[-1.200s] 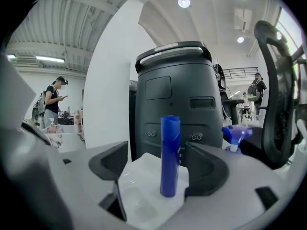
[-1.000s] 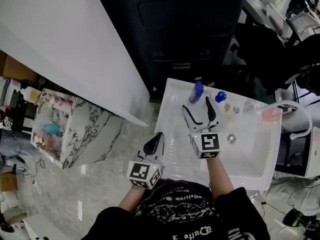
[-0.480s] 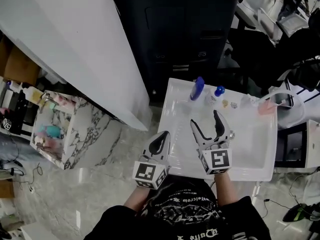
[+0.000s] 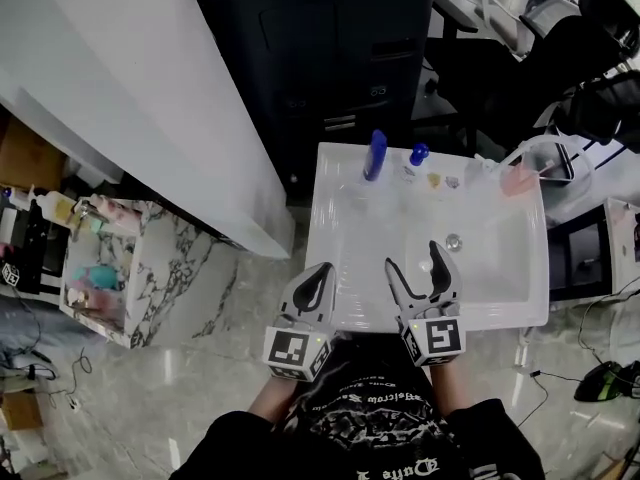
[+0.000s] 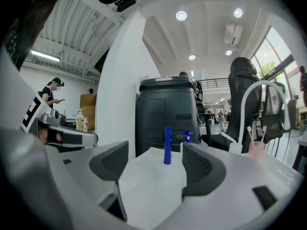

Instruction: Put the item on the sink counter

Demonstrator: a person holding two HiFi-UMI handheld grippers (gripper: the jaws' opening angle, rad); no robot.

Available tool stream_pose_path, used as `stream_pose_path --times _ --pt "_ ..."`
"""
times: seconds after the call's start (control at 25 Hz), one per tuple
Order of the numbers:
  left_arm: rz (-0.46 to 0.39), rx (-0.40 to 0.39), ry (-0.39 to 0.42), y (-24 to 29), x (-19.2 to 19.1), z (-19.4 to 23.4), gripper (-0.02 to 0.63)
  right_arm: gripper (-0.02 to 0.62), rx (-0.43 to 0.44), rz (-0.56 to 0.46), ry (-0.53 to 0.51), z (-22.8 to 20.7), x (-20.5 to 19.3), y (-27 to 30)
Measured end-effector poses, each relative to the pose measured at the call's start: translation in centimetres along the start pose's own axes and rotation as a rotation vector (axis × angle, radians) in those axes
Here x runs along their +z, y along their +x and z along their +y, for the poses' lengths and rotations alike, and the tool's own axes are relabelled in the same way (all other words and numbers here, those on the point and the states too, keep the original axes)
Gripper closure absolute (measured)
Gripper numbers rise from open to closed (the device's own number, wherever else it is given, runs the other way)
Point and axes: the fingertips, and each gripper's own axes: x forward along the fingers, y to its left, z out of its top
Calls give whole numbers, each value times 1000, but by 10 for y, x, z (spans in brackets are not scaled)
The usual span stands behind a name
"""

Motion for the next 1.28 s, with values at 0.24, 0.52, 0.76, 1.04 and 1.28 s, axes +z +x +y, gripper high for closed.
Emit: stream_pose_path --times 0.24,0.52,0.76,1.04,1.28 --pt "27 -33 2 -11 -14 -15 598 258 -37 61 41 7 -23 -33" --pt "36 -54 9 -18 -16 -27 598 267 -43 94 60 12 -37 -54" --pt "31 -59 11 -18 -16 -31 598 399 -80 66 -1 2 -26 -58" --pt "43 -77 3 -13 -20 -36 598 595 -94 85 -37 -5 -20 -59" --pt "51 -70 9 -7 -22 -34 598 597 -59 111 -23 -5 -28 -53"
